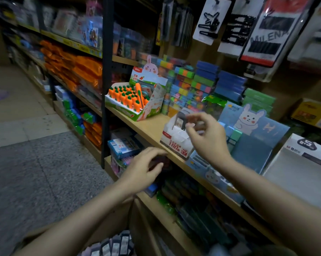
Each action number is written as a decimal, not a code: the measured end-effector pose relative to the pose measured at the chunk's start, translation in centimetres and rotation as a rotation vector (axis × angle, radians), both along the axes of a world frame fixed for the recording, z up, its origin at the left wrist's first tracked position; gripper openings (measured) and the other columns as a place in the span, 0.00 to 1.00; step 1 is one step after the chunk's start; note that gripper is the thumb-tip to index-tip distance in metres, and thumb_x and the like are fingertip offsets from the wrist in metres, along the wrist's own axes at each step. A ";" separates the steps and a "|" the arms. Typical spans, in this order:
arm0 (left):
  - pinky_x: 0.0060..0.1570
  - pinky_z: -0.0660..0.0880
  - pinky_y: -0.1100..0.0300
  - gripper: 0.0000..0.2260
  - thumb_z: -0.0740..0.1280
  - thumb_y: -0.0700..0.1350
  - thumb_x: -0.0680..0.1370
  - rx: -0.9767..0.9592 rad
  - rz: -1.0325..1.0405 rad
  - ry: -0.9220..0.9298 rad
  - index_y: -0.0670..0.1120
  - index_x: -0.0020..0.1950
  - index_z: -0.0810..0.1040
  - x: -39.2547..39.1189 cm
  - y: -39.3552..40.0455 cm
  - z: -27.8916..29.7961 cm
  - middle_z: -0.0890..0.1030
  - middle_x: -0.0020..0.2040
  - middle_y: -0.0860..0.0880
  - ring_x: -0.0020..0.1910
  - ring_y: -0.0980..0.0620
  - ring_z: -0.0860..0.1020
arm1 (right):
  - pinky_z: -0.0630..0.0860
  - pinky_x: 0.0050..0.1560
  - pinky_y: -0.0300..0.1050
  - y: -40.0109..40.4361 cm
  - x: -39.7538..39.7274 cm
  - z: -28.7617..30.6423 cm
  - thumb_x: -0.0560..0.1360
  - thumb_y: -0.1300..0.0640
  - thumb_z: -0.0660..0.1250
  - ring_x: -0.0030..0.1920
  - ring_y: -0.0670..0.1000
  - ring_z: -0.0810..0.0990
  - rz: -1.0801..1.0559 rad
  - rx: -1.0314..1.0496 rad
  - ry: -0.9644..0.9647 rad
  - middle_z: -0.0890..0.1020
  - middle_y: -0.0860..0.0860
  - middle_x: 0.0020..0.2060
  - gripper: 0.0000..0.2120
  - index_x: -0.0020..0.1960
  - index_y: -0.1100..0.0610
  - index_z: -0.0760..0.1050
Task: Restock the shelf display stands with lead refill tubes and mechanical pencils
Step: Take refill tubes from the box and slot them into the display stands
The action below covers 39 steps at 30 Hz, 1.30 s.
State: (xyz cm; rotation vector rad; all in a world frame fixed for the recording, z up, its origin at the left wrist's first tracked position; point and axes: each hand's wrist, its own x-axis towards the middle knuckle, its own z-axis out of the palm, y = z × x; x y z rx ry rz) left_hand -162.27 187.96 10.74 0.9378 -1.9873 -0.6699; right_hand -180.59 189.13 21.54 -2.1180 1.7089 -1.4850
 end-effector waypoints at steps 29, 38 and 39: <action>0.49 0.77 0.54 0.14 0.78 0.41 0.69 1.020 0.869 -0.044 0.45 0.50 0.77 6.9 21.4 -30.6 0.78 0.47 0.48 0.47 0.49 0.77 | 0.73 0.60 0.48 14.2 9.8 -40.3 0.75 0.55 0.71 0.65 0.57 0.73 0.037 1.210 0.253 0.68 0.56 0.68 0.30 0.74 0.53 0.63; 0.44 0.72 0.63 0.15 0.77 0.39 0.68 0.933 1.002 -0.024 0.48 0.49 0.75 6.5 21.8 -30.6 0.75 0.49 0.50 0.45 0.53 0.75 | 0.77 0.56 0.50 14.0 11.1 -41.5 0.73 0.57 0.73 0.63 0.56 0.75 -0.028 1.096 0.409 0.67 0.53 0.69 0.35 0.74 0.51 0.59; 0.43 0.72 0.63 0.15 0.77 0.39 0.68 0.931 1.006 -0.003 0.48 0.48 0.75 6.5 21.8 -30.7 0.75 0.49 0.50 0.45 0.53 0.75 | 0.76 0.55 0.49 13.8 11.1 -41.5 0.73 0.59 0.73 0.62 0.56 0.74 -0.019 1.103 0.413 0.66 0.54 0.68 0.36 0.75 0.50 0.58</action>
